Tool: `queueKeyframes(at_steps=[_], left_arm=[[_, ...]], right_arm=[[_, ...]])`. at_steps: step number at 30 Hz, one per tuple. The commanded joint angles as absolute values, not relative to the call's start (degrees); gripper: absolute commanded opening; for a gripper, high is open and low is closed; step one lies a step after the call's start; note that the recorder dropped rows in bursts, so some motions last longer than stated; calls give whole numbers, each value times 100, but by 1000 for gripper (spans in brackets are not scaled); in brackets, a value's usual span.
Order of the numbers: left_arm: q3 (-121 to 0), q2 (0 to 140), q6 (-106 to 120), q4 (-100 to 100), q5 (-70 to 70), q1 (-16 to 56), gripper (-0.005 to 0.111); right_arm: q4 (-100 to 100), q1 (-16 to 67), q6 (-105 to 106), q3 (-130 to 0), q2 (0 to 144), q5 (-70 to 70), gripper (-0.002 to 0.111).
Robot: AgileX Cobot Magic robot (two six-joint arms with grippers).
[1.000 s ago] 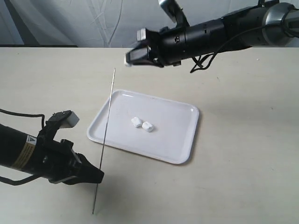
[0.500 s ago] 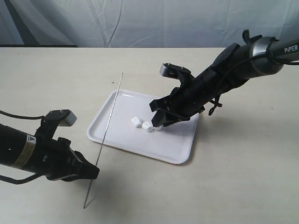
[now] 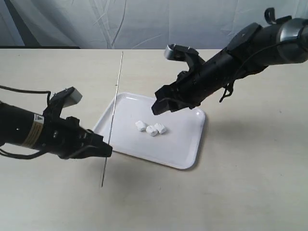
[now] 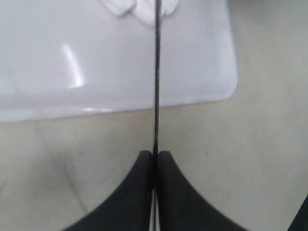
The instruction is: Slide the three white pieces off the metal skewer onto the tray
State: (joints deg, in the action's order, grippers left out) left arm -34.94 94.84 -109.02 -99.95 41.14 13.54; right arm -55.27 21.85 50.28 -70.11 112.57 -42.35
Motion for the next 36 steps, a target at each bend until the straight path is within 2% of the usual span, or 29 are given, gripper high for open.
queueKeyframes(at_steps=[1,6,12,18,25,27,29,30,31,32,33,36], left_arm=[[-4018,9501,-11385,-9995,4157,1382,0],[-4234,10370,-11851,-9995,4536,1382,0],[-4234,10571,-11989,-9995,4699,1382,0],[-4234,10571,-11977,-9995,4617,1382,16],[-4246,10484,-11736,-9995,4531,1286,17],[-4340,10228,-11582,-9995,5041,870,17],[-4399,9639,-9920,-9995,6681,233,17],[-4399,9131,-9430,-9855,6996,-278,17],[-4399,8504,-9751,-9857,6996,-772,17],[-4371,8131,-9791,-9879,6996,-1069,17],[-4295,7325,-9826,-9879,6996,-1656,17],[-4127,6034,-9619,-9622,6996,-2398,17]], right_arm=[[-5201,2175,5089,-6997,10519,-4288,57],[-5201,2175,5034,-6997,9718,-4356,57],[-5187,2175,4980,-6997,9456,-4484,57],[-5187,2175,4835,-6997,9456,-4605,57],[-5031,2164,4806,-6997,9108,-4250,57],[-4954,2023,4795,-6997,8699,-4095,47],[-4763,1756,4784,-6997,8208,-4203,31],[-4648,1520,4700,-6997,7847,-4318,24],[-4642,1203,4539,-6997,7436,-4358,16],[-4642,1074,4496,-6997,7264,-4370,13],[-4653,713,4469,-6997,6807,-4371,8],[-4705,189,4237,-6883,6130,-4288,1]])
